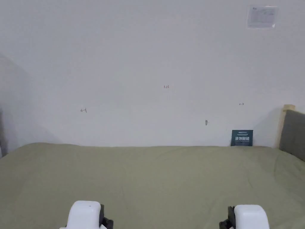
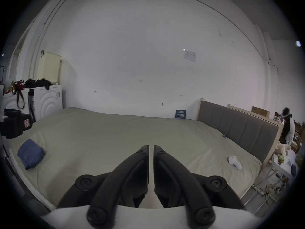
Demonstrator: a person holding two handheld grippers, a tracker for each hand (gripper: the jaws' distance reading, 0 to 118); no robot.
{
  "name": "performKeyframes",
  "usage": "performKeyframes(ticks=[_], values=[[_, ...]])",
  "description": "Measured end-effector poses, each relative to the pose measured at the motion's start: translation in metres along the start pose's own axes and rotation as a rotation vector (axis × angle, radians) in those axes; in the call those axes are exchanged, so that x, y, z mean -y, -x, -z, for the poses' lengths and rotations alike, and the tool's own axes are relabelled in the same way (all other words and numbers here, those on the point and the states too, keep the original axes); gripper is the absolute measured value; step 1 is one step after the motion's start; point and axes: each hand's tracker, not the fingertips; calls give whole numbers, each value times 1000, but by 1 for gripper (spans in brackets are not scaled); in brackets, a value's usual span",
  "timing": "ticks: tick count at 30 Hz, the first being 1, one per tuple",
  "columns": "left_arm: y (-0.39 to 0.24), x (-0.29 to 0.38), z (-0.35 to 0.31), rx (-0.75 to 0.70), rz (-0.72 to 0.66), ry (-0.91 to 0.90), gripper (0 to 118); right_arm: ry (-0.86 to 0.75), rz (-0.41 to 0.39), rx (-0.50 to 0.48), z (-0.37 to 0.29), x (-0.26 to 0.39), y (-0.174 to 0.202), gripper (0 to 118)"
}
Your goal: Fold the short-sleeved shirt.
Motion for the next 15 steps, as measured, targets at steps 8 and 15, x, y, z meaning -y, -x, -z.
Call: performKeyframes(ticks=[8, 15], values=[[14, -6, -10, -45, -55, -35, 0, 20, 10, -2, 4, 1, -6, 9], [10, -9, -8, -46, -53, -28, 0, 7, -9, -26, 5, -4, 0, 9]])
